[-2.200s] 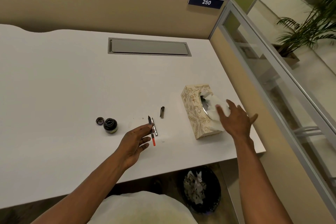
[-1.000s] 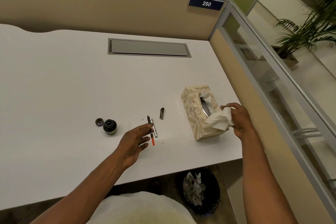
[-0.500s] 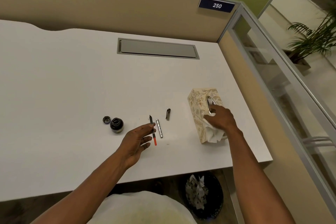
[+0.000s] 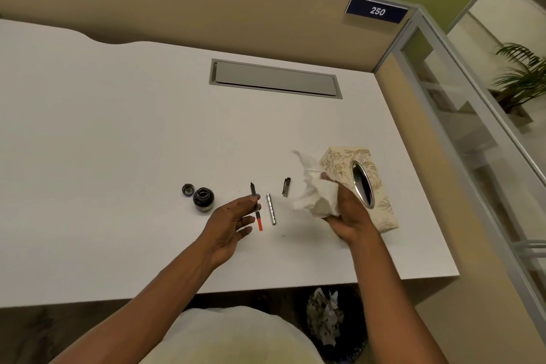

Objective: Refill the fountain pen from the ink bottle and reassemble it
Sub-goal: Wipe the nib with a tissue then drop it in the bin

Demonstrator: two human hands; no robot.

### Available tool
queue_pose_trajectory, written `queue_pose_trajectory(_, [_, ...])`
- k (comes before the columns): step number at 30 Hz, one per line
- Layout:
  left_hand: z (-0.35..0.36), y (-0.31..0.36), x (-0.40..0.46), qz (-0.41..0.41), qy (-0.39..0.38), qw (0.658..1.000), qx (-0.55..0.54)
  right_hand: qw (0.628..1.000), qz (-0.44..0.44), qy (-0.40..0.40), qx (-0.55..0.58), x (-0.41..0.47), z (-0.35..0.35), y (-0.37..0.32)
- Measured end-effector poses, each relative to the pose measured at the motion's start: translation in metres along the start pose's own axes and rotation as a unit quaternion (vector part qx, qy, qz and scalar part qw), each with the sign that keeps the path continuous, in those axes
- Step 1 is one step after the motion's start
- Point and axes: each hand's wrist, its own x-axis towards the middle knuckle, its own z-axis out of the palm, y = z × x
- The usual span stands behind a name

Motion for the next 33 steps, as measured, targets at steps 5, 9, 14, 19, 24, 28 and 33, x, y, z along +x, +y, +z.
queue_pose_trajectory(5, [-0.004, 0.001, -0.002, 0.002, 0.003, 1.0, -0.005, 0.996, -0.037, 0.007, -0.083, 0.0, 0.014, 0.025])
queue_pose_trajectory(9, [-0.008, 0.003, -0.004, 0.003, 0.006, 1.0, -0.005, 0.964, -0.095, 0.095, -0.228, 0.003, 0.023, 0.036])
queue_pose_trajectory(14, [-0.012, 0.006, -0.007, 0.007, 0.015, 1.0, -0.013, 0.895, -0.16, 0.149, -0.388, 0.005, 0.027, 0.04])
queue_pose_trajectory(19, [-0.013, 0.011, -0.012, 0.019, 0.009, 1.0, -0.015, 0.744, -0.361, 0.158, -0.54, 0.01, 0.032, 0.048])
queue_pose_trajectory(24, [-0.012, 0.017, -0.017, 0.037, -0.011, 0.999, -0.029, 0.66, -0.402, 0.171, -0.611, 0.014, 0.037, 0.049])
queue_pose_trajectory(28, [-0.009, 0.021, -0.022, 0.059, -0.05, 0.996, -0.041, 0.616, -0.405, 0.134, -0.663, 0.016, 0.048, 0.055])
queue_pose_trajectory(33, [-0.009, 0.019, -0.023, 0.073, -0.063, 0.995, -0.022, 0.708, -0.383, 0.067, -0.59, 0.011, 0.064, 0.055])
